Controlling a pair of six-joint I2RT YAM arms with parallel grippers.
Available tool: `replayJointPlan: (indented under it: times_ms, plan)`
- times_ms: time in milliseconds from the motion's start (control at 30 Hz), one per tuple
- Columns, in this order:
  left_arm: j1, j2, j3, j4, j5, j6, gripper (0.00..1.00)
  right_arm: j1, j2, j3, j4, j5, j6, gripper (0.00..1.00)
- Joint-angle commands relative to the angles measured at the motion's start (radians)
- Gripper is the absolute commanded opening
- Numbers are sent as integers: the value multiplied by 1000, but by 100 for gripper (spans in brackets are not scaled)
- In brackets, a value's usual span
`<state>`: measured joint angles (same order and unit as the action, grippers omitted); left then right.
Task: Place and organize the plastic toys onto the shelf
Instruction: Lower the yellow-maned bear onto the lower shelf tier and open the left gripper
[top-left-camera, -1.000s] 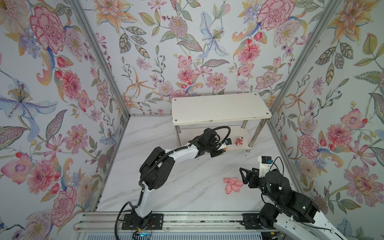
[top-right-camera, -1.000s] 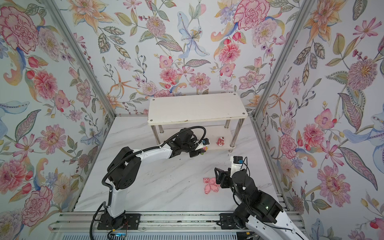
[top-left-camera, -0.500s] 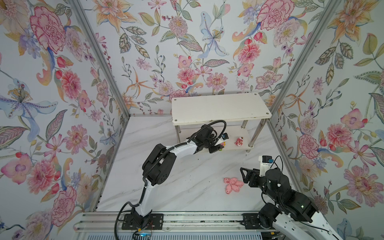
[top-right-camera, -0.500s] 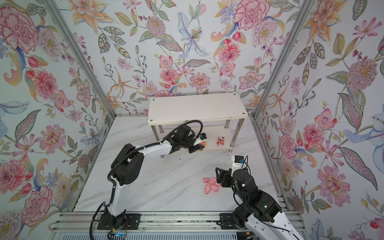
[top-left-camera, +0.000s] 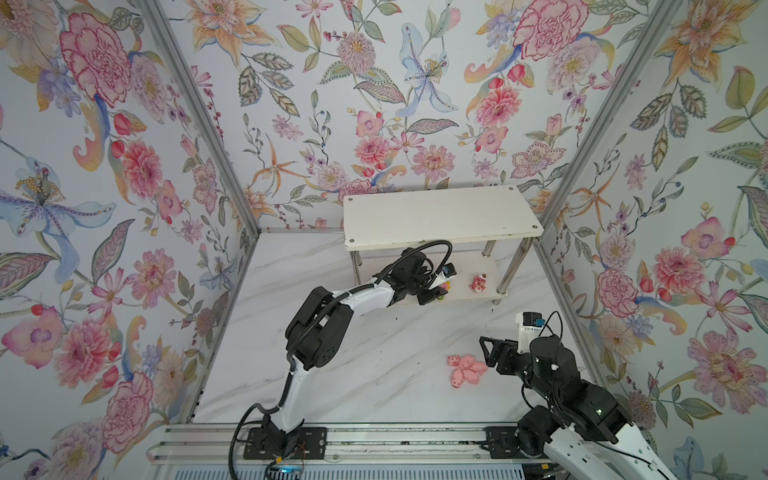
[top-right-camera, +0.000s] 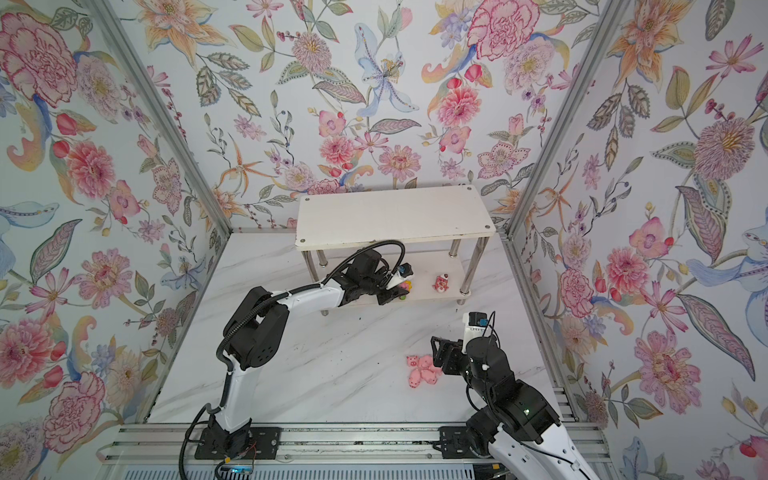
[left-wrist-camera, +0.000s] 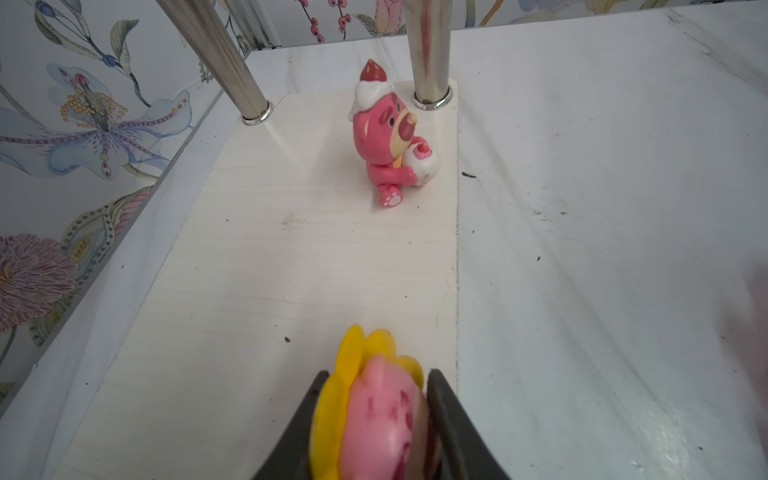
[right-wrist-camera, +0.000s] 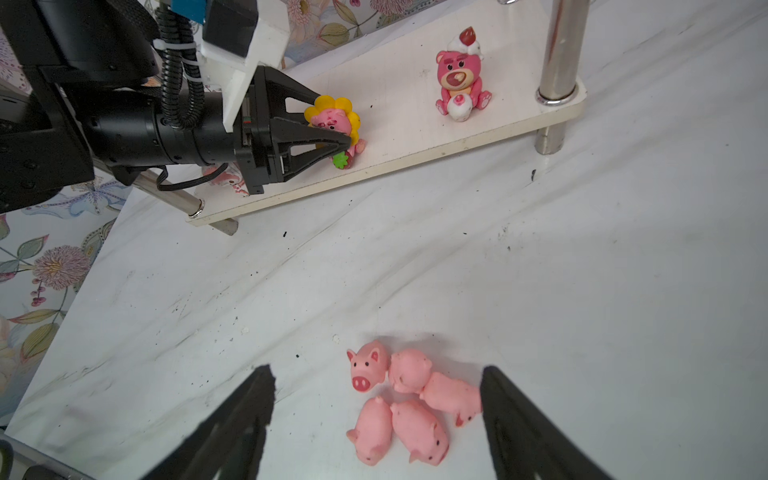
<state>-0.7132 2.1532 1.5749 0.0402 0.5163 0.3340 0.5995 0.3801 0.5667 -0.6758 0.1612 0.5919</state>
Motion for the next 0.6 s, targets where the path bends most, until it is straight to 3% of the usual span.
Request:
replayJointPlan:
  times_ms: [0,200,500,567]
  plan:
    - [9,24,31,13,-10,-23,44,-10,-16,-16,10,-19,-17,80]
    - [11,23,47,-1,-16,-18,59,-21,-20,-18,10,-29,-19,80]
    - [6,-22,73,-37,-37,-25,88,-34,-4,-13,23,-47,-32,81]
    - [5,-51,59,-31,-49,-27,99,-36,0,-10,25,-50,-35,81]
